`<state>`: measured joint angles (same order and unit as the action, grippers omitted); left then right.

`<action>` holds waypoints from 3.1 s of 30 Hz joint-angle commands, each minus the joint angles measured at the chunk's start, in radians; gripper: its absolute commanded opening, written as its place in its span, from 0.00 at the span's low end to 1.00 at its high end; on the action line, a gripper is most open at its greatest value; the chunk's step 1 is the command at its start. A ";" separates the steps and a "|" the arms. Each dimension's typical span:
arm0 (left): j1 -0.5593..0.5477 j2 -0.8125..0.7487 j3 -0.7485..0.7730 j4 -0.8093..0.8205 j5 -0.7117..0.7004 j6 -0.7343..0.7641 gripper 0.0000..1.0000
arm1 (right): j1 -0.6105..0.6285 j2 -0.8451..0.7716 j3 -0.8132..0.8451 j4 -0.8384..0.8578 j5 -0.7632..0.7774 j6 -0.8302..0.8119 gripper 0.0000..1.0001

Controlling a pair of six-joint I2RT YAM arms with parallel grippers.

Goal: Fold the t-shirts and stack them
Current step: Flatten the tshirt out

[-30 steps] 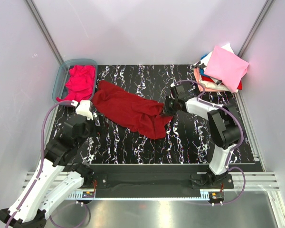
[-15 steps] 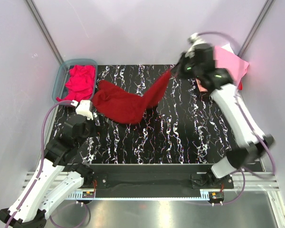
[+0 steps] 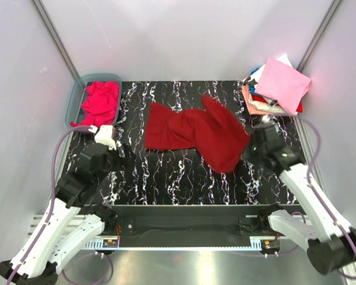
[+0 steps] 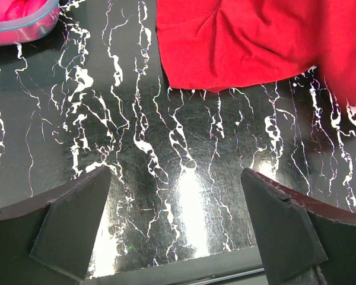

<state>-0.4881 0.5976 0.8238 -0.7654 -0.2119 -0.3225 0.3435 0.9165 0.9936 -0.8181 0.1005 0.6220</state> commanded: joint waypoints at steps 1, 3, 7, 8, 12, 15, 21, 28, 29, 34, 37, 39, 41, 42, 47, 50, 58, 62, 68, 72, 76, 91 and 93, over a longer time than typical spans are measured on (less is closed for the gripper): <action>0.000 0.017 -0.006 0.041 -0.024 -0.006 0.99 | -0.001 -0.020 -0.101 -0.033 -0.084 0.079 0.00; 0.000 0.040 -0.008 0.041 -0.017 -0.009 0.99 | -0.001 -0.040 -0.099 -0.041 -0.073 0.071 0.00; 0.000 0.187 0.034 0.009 0.002 -0.035 0.99 | -0.001 -0.067 -0.062 -0.087 -0.018 0.036 0.00; 0.000 0.252 0.050 0.011 0.006 -0.047 0.99 | -0.001 -0.070 -0.053 -0.095 -0.010 0.032 0.00; -0.001 0.367 0.060 0.119 0.112 -0.084 0.99 | -0.001 -0.093 -0.052 -0.112 -0.008 0.034 0.00; -0.001 0.462 0.086 0.201 0.135 -0.093 0.99 | -0.001 -0.134 -0.055 -0.122 -0.002 0.062 0.00; -0.009 0.749 0.184 0.259 0.161 -0.096 0.99 | -0.001 -0.218 -0.052 -0.119 0.019 0.077 0.00; -0.027 0.962 0.153 0.391 0.166 -0.112 0.96 | -0.001 -0.214 0.120 -0.124 0.024 0.015 0.00; -0.029 0.979 0.158 0.400 0.163 -0.112 0.96 | -0.001 -0.179 0.187 -0.127 0.022 0.004 0.00; -0.030 1.106 0.213 0.426 0.117 -0.109 0.90 | -0.001 -0.064 0.419 -0.153 0.004 -0.065 0.00; -0.032 1.162 0.250 0.436 0.076 -0.110 0.76 | -0.001 -0.022 0.497 -0.165 0.008 -0.088 0.00; -0.032 1.177 0.258 0.452 0.066 -0.105 0.68 | -0.001 -0.002 0.523 -0.174 0.011 -0.096 0.00; -0.032 1.196 0.276 0.468 0.055 -0.104 0.71 | -0.001 0.007 0.546 -0.185 0.010 -0.102 0.00; -0.032 1.200 0.284 0.474 0.057 -0.102 0.76 | 0.000 0.008 0.550 -0.190 0.004 -0.102 0.00; -0.032 1.205 0.284 0.540 0.126 -0.121 0.97 | 0.000 0.001 0.542 -0.200 0.008 -0.105 0.00; -0.030 1.219 0.294 0.561 0.149 -0.133 0.92 | -0.001 -0.004 0.536 -0.204 0.010 -0.110 0.00; -0.032 1.223 0.336 0.664 0.230 -0.135 0.00 | -0.001 -0.004 0.520 -0.208 0.021 -0.128 0.00; -0.058 1.026 0.422 0.516 0.154 -0.121 0.00 | -0.001 0.008 0.585 -0.236 0.063 -0.149 0.00; -0.055 0.803 0.871 0.071 -0.012 -0.047 0.00 | -0.001 0.105 0.910 -0.418 0.253 -0.153 0.00; 0.008 0.908 1.322 -0.214 0.046 0.011 0.00 | -0.003 0.140 1.059 -0.481 0.370 -0.175 0.00; 0.150 1.115 1.528 -0.362 0.204 0.022 0.07 | -0.001 0.202 1.044 -0.496 0.452 -0.199 0.00; 0.125 0.793 0.577 -0.109 0.272 -0.065 0.99 | -0.001 0.278 0.562 -0.334 0.156 -0.182 0.00; 0.070 0.692 0.490 -0.120 0.214 -0.105 0.99 | -0.001 0.280 0.541 -0.328 0.145 -0.183 0.00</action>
<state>-0.3656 1.5616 1.3556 -0.9695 0.0654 -0.3656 0.3447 1.2530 1.5356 -1.2171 0.2840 0.4419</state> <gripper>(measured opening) 0.985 0.014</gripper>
